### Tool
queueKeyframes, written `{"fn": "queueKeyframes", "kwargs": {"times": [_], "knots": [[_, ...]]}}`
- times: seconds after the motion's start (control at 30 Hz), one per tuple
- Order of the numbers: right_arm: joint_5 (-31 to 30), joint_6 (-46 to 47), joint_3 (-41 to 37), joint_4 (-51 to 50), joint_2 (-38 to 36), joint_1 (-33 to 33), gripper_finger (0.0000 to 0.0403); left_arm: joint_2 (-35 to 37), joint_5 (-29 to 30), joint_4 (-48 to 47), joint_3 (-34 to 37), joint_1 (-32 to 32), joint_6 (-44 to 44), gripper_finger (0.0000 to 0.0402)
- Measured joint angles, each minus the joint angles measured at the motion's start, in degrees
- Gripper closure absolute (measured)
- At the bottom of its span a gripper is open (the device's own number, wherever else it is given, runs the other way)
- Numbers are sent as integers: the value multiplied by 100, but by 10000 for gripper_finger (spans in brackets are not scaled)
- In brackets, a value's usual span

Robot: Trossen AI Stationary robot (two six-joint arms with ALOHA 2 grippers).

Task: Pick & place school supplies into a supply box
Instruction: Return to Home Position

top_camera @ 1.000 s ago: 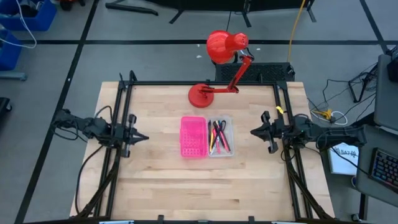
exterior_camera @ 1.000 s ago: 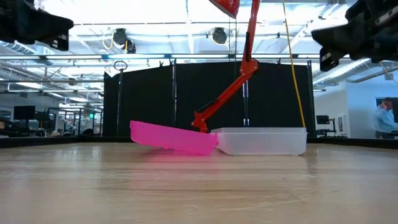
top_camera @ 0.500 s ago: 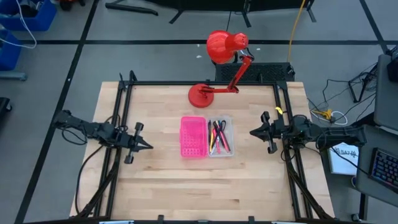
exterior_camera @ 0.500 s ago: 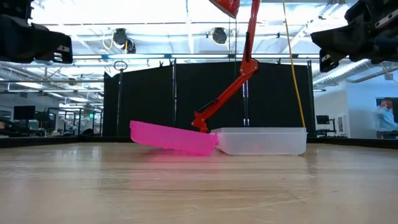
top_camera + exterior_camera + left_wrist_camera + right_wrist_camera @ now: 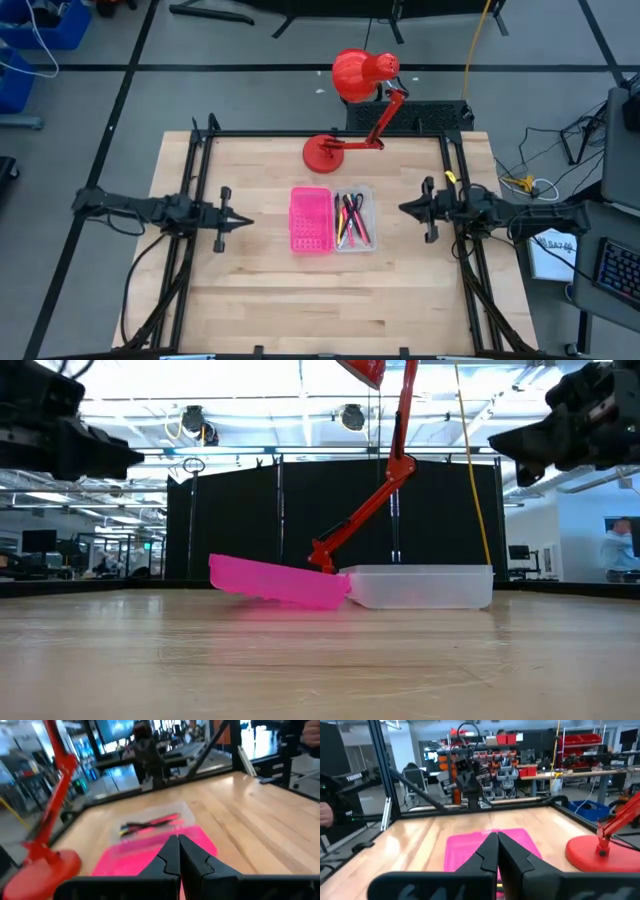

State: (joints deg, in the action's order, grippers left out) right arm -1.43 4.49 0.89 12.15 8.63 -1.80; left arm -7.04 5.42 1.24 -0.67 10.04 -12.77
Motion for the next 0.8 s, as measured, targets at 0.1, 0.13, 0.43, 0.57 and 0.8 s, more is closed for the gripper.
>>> {"fn": "queueKeyframes", "kwargs": {"times": [0.1, 0.13, 0.43, 0.57, 0.8], "knots": [[0, 0, 0, -106, 46, 0, 403, -211, -305, -64, -2, -228, 242, 401], [0, 0, 0, -98, 56, 0, 403, -279, -368, -70, 0, -277, 338, 401], [0, -2, -2, -75, 56, 0, 403, -575, -346, 389, 16, -365, 1067, 359], [0, -2, -2, -69, 56, 0, 403, -571, -346, 634, 16, -365, 1105, 345], [0, -2, -2, -39, 56, 0, 403, -571, -348, 662, 16, -365, 1114, 340]]}}
